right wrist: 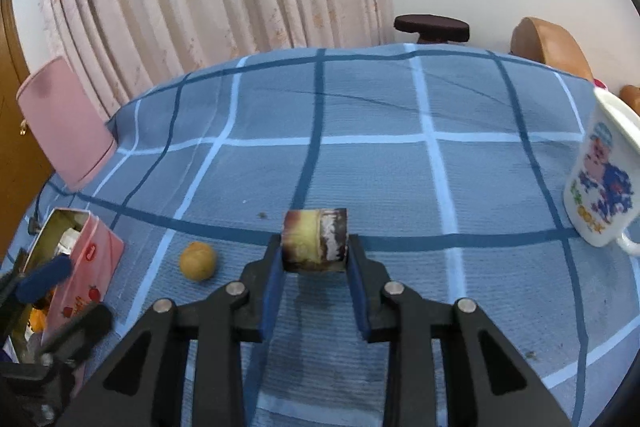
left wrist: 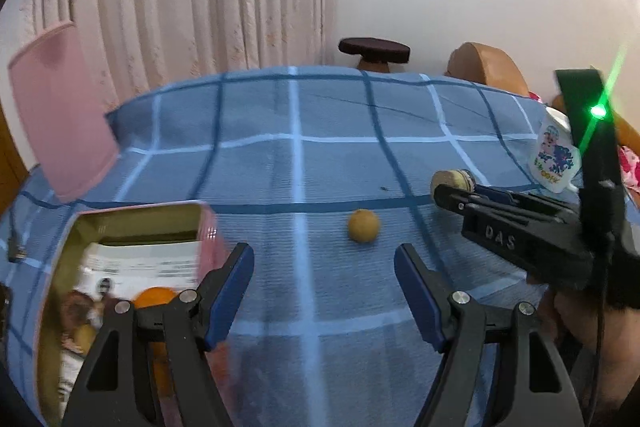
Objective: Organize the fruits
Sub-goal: 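Grasp a cake roll with the right tool while the left tool grasps another small yellow fruit, then carry the yellow fruit with the left tool while the right tool carries the cake roll toward the tin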
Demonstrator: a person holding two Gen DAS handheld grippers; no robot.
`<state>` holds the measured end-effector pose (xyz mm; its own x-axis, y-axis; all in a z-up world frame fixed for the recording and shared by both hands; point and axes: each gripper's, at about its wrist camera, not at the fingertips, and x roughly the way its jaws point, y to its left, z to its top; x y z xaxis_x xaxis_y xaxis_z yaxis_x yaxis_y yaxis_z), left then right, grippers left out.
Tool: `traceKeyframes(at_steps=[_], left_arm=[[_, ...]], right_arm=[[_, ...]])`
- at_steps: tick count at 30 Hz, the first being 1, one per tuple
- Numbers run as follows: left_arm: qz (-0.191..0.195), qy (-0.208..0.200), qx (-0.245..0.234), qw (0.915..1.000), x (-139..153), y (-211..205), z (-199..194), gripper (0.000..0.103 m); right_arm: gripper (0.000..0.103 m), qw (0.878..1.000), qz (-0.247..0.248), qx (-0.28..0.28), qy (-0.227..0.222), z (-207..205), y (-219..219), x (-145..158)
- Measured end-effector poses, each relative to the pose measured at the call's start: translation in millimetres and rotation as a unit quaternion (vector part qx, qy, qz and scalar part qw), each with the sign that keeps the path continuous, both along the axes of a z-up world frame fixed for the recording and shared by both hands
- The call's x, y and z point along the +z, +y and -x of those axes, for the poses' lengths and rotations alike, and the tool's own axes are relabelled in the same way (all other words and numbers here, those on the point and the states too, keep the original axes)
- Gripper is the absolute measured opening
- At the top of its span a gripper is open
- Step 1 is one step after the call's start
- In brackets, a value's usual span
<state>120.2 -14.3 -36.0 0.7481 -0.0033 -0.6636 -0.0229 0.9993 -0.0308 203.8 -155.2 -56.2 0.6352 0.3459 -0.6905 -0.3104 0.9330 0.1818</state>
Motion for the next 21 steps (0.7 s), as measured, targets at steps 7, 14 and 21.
traceKeyframes(at_steps=[7, 14, 21], left_arm=[[-0.002, 0.039, -0.01, 0.9992, -18, -16, -42, 0.074], [0.016, 0.074, -0.021, 0.9969, -33, -19, -66, 0.047], [0.02, 0.069, -0.027, 0.9971, -34, -20, -66, 0.027]], right_arm=[[0.033, 1.0, 0.001, -0.02, -0.017, 7, -15, 5], [0.033, 1.0, 0.002, -0.013, -0.021, 9, -12, 5], [0.033, 1.0, 0.001, -0.006, -0.029, 13, -9, 7]])
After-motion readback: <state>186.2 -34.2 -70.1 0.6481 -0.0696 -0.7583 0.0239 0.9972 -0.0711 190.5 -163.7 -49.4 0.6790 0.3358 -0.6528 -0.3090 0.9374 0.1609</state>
